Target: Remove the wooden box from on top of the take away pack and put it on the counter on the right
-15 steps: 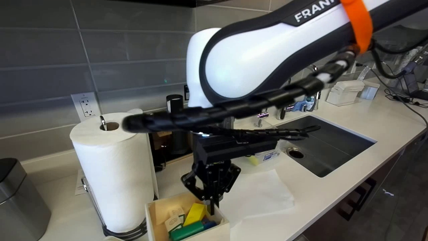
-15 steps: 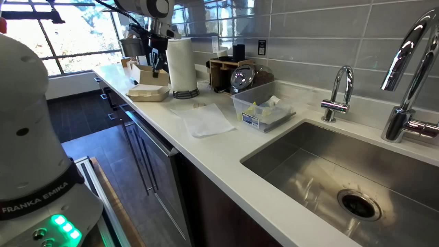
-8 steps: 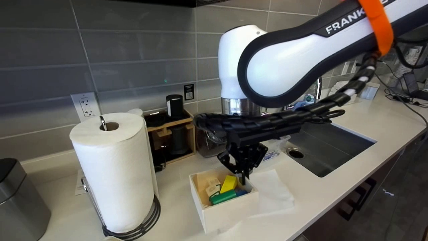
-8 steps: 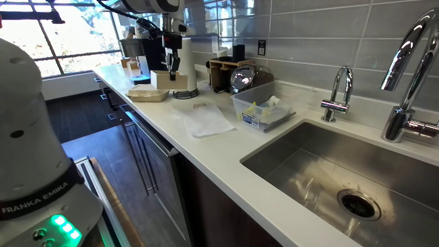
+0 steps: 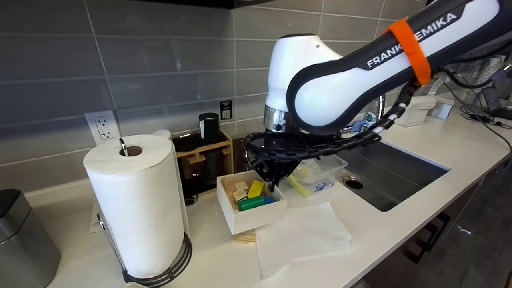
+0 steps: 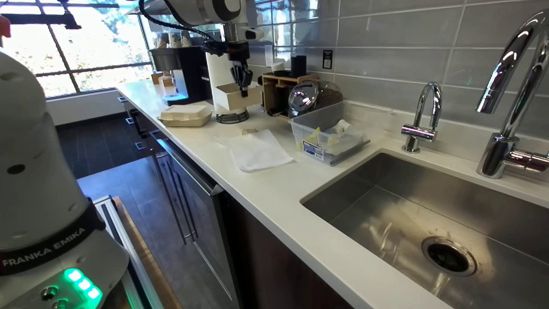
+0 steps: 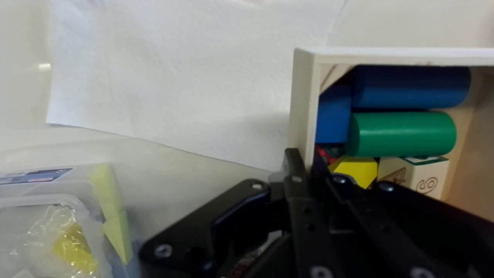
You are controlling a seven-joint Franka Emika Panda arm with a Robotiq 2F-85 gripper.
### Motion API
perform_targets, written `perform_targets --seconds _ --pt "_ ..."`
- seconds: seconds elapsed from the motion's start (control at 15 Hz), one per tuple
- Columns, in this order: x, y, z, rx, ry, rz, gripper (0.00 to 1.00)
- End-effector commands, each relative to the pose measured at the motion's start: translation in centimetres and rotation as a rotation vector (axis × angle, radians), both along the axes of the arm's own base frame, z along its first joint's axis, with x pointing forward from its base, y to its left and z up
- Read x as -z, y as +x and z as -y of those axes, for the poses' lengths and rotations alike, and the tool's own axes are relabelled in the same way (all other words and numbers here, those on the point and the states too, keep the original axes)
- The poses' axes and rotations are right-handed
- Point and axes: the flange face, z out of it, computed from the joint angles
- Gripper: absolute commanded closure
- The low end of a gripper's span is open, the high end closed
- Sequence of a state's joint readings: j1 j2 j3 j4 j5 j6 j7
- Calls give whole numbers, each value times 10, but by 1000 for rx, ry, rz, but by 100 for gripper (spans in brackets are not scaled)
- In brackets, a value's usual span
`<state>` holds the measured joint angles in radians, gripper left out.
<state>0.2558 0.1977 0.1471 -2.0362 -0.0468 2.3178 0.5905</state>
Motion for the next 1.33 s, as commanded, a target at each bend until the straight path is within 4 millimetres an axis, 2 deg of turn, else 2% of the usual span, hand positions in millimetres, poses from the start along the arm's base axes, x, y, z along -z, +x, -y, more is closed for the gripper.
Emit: perform_targets --seconds 0.0,0.27,0.33,1.0,1.27 --pt "4 3 -1 -2 2 0 94" --pt "5 3 -1 -2 1 -2 94" --pt "5 3 -1 -2 2 -1 98" --pt "45 73 2 -100 25 14 98" --pt "60 95 -5 -137 17 25 98"
